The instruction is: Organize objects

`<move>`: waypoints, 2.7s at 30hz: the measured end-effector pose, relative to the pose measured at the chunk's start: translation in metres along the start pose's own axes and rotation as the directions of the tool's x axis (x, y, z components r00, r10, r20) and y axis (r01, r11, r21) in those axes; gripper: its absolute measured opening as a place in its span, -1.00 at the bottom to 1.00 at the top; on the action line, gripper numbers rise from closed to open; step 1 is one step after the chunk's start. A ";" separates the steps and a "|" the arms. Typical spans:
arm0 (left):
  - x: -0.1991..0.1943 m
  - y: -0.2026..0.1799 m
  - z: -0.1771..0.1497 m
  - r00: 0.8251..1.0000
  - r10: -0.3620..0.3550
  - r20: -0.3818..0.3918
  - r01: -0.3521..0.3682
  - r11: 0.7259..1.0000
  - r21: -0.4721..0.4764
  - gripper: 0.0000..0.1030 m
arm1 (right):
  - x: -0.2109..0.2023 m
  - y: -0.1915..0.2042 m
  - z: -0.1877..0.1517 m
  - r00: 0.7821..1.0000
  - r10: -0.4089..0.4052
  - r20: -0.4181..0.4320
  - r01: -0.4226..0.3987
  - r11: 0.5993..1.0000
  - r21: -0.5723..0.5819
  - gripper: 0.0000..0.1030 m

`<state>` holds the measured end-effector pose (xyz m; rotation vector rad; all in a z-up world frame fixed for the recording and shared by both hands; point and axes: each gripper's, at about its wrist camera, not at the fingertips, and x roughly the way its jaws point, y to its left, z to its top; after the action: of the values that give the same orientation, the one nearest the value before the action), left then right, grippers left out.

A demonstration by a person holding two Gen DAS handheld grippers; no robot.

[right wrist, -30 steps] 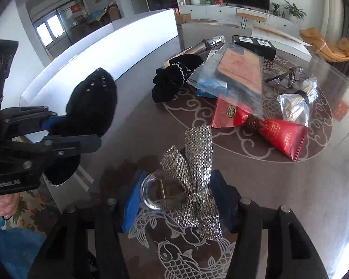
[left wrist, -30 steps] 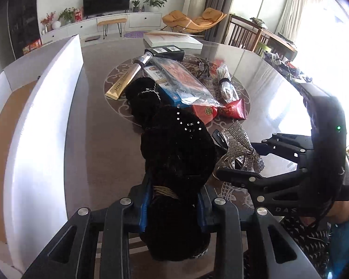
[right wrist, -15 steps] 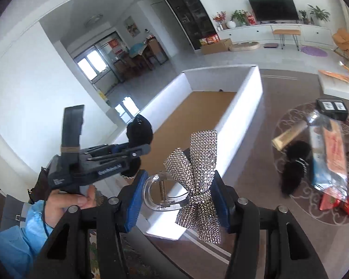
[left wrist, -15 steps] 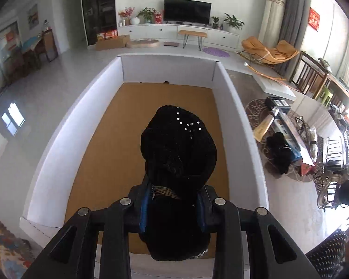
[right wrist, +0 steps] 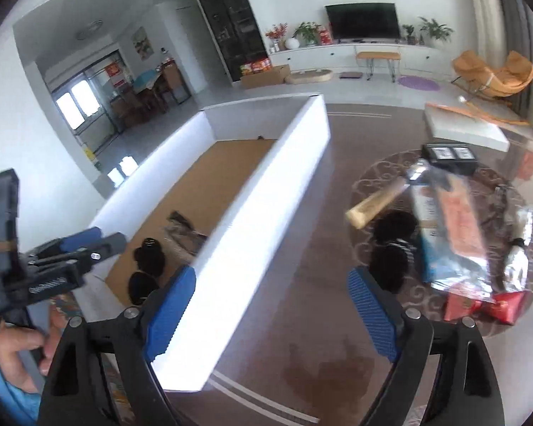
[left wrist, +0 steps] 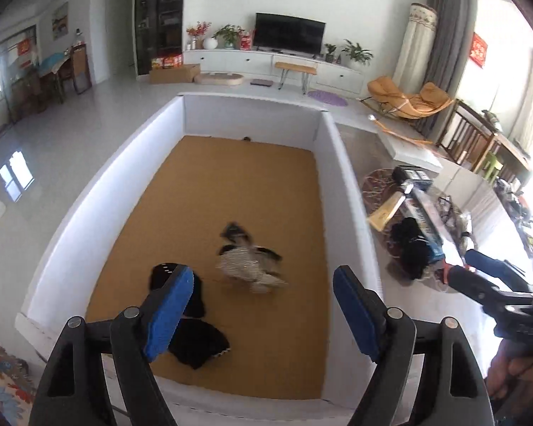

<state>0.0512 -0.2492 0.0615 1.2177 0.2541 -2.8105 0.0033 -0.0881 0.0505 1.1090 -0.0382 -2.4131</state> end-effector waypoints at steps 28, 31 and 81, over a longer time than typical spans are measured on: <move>0.141 -0.227 -0.080 0.985 -0.053 -0.164 0.101 0.949 0.299 0.93 | -0.040 -0.212 -0.113 0.884 -0.443 -0.146 0.464 0.798 0.385 0.78; 0.140 -0.225 -0.080 0.986 -0.058 -0.158 0.103 0.950 0.296 0.94 | -0.041 -0.213 -0.113 0.889 -0.436 -0.142 0.455 0.799 0.394 0.78; 0.142 -0.226 -0.081 0.986 -0.058 -0.159 0.103 0.950 0.295 1.00 | -0.022 -0.199 -0.112 0.856 -0.476 -0.200 0.515 0.810 0.279 1.00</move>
<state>-0.0166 -0.0123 -0.0686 1.5126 -0.1311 -2.9106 0.0145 0.1167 -0.0529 1.5798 -0.1218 -2.8678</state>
